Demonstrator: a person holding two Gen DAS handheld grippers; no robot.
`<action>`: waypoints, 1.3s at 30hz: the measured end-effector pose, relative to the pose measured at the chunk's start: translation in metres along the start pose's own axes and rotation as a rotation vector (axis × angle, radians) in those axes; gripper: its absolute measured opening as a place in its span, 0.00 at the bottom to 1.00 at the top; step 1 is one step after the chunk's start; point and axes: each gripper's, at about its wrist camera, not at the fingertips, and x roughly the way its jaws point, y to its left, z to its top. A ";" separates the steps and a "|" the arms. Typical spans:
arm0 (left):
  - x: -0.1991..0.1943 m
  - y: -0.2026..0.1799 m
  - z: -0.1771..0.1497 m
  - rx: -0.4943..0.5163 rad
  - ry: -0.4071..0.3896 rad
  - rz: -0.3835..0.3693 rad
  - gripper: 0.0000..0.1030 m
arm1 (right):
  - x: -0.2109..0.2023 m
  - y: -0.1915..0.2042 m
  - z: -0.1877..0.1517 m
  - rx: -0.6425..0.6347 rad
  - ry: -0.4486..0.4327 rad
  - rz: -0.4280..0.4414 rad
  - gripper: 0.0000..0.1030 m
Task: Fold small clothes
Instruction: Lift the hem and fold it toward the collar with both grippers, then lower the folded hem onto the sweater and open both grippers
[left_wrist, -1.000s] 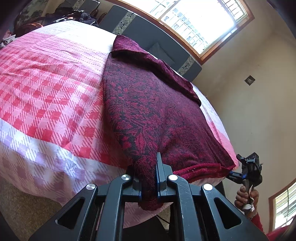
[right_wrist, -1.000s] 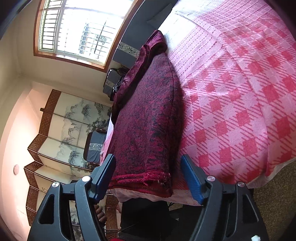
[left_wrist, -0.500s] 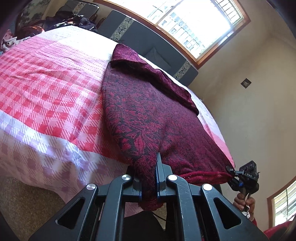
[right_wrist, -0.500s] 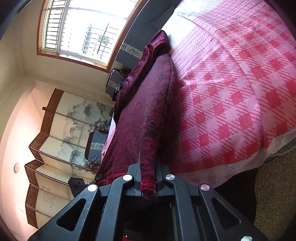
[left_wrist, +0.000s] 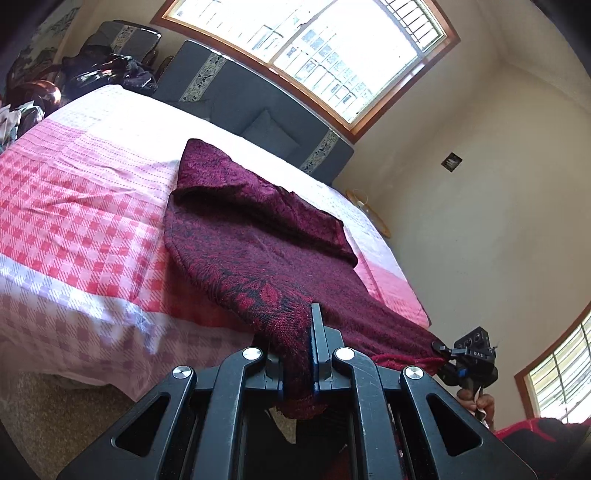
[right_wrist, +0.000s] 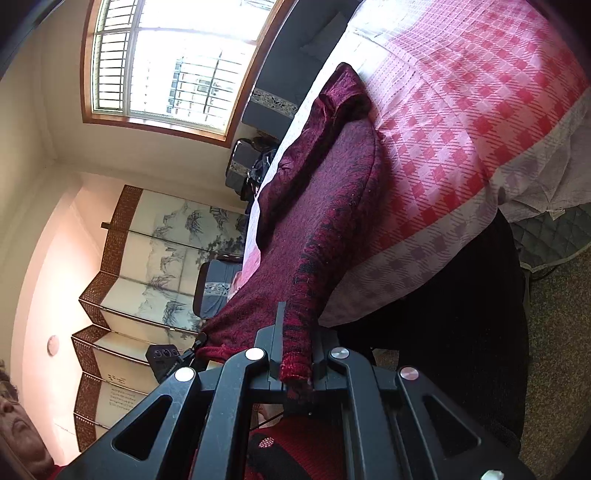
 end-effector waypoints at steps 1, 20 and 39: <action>0.002 -0.003 0.009 0.002 -0.011 -0.010 0.10 | -0.001 0.006 0.009 -0.010 -0.010 0.010 0.07; 0.152 0.023 0.180 0.037 -0.077 0.104 0.10 | 0.100 0.020 0.230 -0.021 -0.072 -0.019 0.07; 0.280 0.114 0.231 -0.083 -0.001 0.220 0.17 | 0.199 -0.038 0.319 0.071 -0.012 -0.075 0.09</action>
